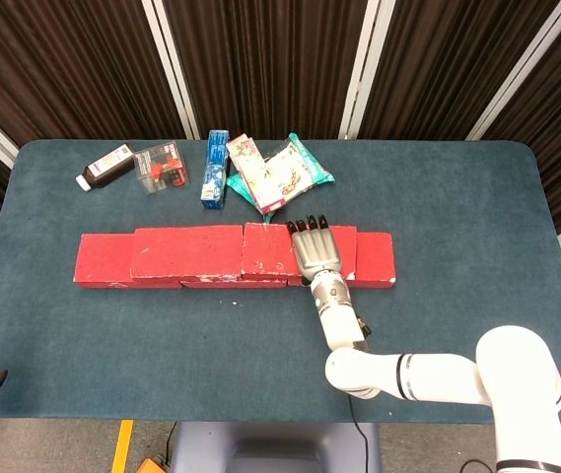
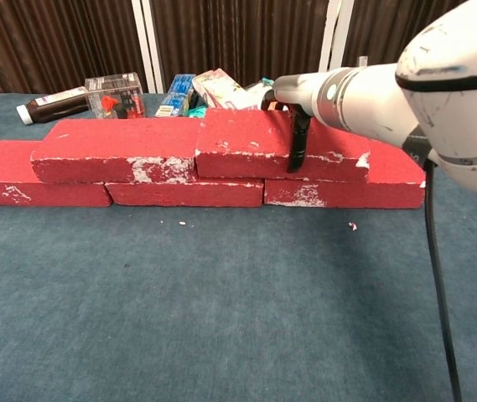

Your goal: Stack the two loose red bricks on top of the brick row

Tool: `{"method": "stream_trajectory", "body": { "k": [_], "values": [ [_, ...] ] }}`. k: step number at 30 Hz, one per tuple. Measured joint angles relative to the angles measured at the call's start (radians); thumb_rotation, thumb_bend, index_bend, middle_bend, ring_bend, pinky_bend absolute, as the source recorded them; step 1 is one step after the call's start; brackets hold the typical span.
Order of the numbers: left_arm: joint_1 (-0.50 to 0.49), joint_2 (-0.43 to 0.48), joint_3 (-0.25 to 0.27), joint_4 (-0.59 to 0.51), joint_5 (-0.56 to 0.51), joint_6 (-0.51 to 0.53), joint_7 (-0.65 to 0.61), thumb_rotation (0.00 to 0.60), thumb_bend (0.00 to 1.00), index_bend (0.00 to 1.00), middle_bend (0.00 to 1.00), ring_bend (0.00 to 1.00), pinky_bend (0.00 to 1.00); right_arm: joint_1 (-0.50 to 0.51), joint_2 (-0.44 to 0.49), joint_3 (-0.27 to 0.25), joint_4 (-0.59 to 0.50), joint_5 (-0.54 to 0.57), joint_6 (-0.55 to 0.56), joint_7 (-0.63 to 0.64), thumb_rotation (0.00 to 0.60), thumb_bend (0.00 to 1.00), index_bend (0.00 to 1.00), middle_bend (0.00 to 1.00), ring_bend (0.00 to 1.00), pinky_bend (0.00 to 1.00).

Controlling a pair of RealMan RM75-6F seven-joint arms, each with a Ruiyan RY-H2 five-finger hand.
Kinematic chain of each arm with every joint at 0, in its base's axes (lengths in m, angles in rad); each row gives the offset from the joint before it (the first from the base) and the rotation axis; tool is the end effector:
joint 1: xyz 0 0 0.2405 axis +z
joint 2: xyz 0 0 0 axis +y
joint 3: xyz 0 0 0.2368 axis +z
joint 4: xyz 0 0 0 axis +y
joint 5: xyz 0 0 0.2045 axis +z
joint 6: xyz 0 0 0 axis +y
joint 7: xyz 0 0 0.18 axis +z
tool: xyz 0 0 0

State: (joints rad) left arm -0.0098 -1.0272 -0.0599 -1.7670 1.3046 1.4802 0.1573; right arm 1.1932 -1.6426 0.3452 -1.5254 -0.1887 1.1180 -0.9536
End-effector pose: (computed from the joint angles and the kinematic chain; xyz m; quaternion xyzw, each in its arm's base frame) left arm -0.3148 0.1892 0.1806 -0.5408 -0.4252 -0.2999 0.6610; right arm -0.0303 -0.4070 -0.0374 0.7199 -0.4147 0.2508 0.4969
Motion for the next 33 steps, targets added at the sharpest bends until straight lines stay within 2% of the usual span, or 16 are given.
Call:
{"method": "stream_trajectory", "body": {
  "k": [12,21,28,33],
  "values": [
    [0.001,0.0,-0.002,-0.003,-0.007,0.002,0.005,0.6,0.2,0.0,0.0,0.0,0.0,0.011,-0.007,0.002,0.019,0.024,-0.009,-0.004,0.6,0.39,0.31,0.26,0.13,0.0],
    [0.001,-0.002,-0.001,-0.006,-0.008,0.004,0.011,0.6,0.2,0.0,0.0,0.0,0.0,0.02,-0.015,0.006,0.037,0.046,-0.02,-0.01,0.6,0.39,0.3,0.18,0.04,0.0],
    [0.003,-0.003,-0.003,-0.007,-0.009,0.008,0.011,0.6,0.2,0.0,0.0,0.0,0.0,0.019,-0.02,0.007,0.042,0.024,-0.032,0.012,0.6,0.39,0.29,0.14,0.02,0.0],
    [0.002,-0.002,-0.003,-0.007,-0.011,0.006,0.01,0.6,0.2,0.0,0.0,0.0,0.0,0.02,-0.022,0.005,0.045,0.032,-0.035,0.012,0.6,0.35,0.24,0.13,0.02,0.0]
  ]
}}
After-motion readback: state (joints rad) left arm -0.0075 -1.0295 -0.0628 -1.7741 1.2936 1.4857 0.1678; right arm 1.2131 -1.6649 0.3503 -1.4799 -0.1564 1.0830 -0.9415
